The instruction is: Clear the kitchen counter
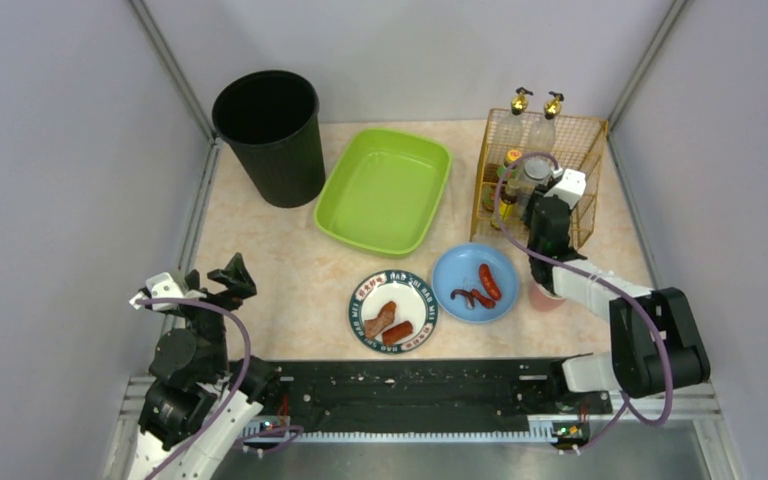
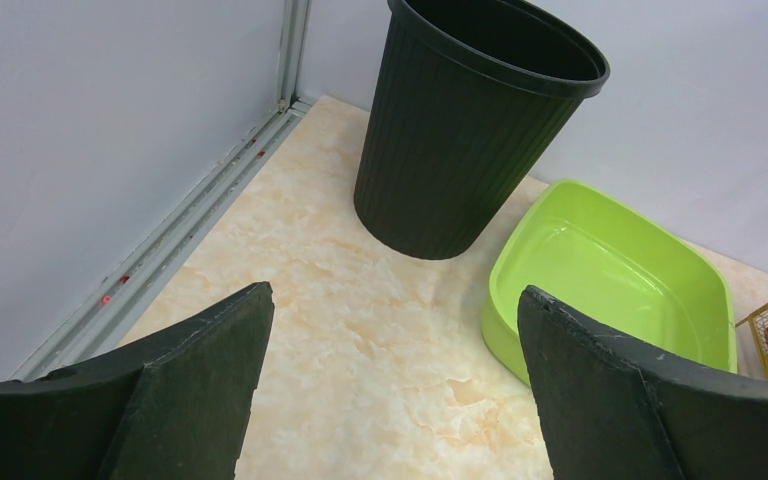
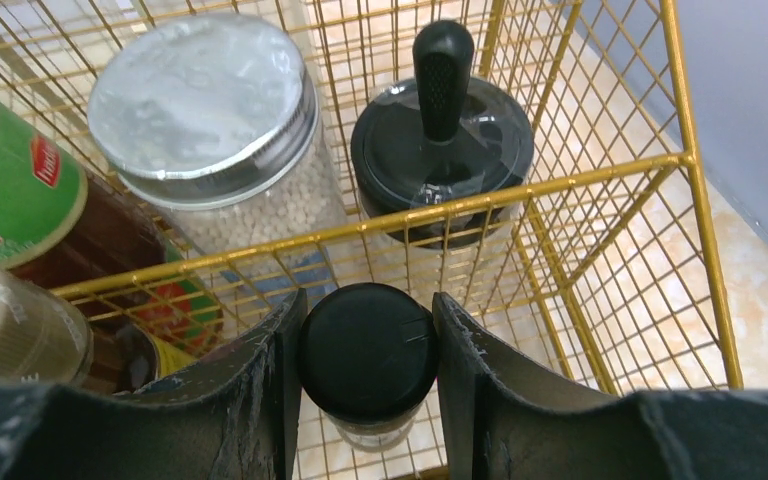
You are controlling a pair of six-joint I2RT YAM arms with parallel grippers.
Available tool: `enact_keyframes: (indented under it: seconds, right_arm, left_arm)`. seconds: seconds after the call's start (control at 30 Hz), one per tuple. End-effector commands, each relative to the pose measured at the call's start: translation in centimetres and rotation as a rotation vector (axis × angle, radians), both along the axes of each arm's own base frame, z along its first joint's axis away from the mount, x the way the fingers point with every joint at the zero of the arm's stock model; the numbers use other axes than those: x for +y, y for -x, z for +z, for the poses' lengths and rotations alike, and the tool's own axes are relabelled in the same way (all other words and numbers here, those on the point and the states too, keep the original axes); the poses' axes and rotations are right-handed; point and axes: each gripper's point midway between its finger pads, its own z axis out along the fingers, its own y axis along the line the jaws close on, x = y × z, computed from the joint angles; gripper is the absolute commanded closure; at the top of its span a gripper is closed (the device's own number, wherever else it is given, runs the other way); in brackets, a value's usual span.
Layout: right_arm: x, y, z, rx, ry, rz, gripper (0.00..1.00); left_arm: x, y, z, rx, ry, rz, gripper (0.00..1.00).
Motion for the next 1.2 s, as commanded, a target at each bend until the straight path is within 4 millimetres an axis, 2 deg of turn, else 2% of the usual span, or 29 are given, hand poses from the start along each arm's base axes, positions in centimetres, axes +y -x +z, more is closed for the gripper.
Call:
enact_keyframes:
  seconds: [0.0, 0.1, 0.13, 0.23, 0.27, 0.43, 0.57, 0.7, 0.83, 1.0, 1.17]
  right_arm:
    - [0.0, -0.8, 0.4, -0.048, -0.035, -0.013, 1.00]
    - [0.1, -1.0, -0.2, -0.035, -0.030, -0.010, 1.00]
    - [0.2, -1.0, -0.3, -0.024, -0.030, -0.008, 0.93]
    - [0.4, -1.0, 0.0, -0.025, -0.032, 0.008, 0.56]
    - [0.4, -0.9, 0.2, -0.026, -0.033, 0.009, 0.48]
    - [0.4, -0.4, 2.1, -0.048, -0.046, 0.011, 0.29]
    - [0.5, 0.2, 3.7, -0.060, -0.058, 0.019, 0.24]
    - [0.5, 1.4, 6.5, -0.111, -0.084, 0.029, 0.23]
    - [1.6, 2.6, 8.7, -0.143, -0.105, 0.107, 0.21]
    - [4.7, 3.8, 10.4, -0.142, -0.107, 0.249, 0.19]
    - [8.8, 5.4, 11.9, -0.146, -0.097, 0.393, 0.19]
  left_arm:
    - [1.2, 2.3, 2.5, -0.144, 0.081, -0.011, 0.04]
    - [1.1, 2.3, 2.4, -0.145, 0.081, -0.011, 0.04]
    - [1.1, 2.3, 2.4, -0.145, 0.081, -0.012, 0.04]
    - [1.1, 2.3, 2.4, -0.145, 0.080, -0.013, 0.04]
    - [1.1, 2.3, 2.4, -0.145, 0.079, -0.014, 0.04]
    - [1.1, 2.3, 2.5, -0.146, 0.079, -0.013, 0.04]
    - [1.1, 2.3, 2.5, -0.146, 0.080, -0.013, 0.04]
    - [1.1, 2.2, 2.4, -0.144, 0.079, -0.013, 0.04]
    - [0.9, 2.0, 2.3, -0.146, 0.082, -0.018, 0.01]
    - [0.0, 1.6, 2.3, -0.152, 0.072, -0.053, 0.01]
    - [-1.7, 0.7, 2.2, -0.112, 0.052, -0.127, 0.01]
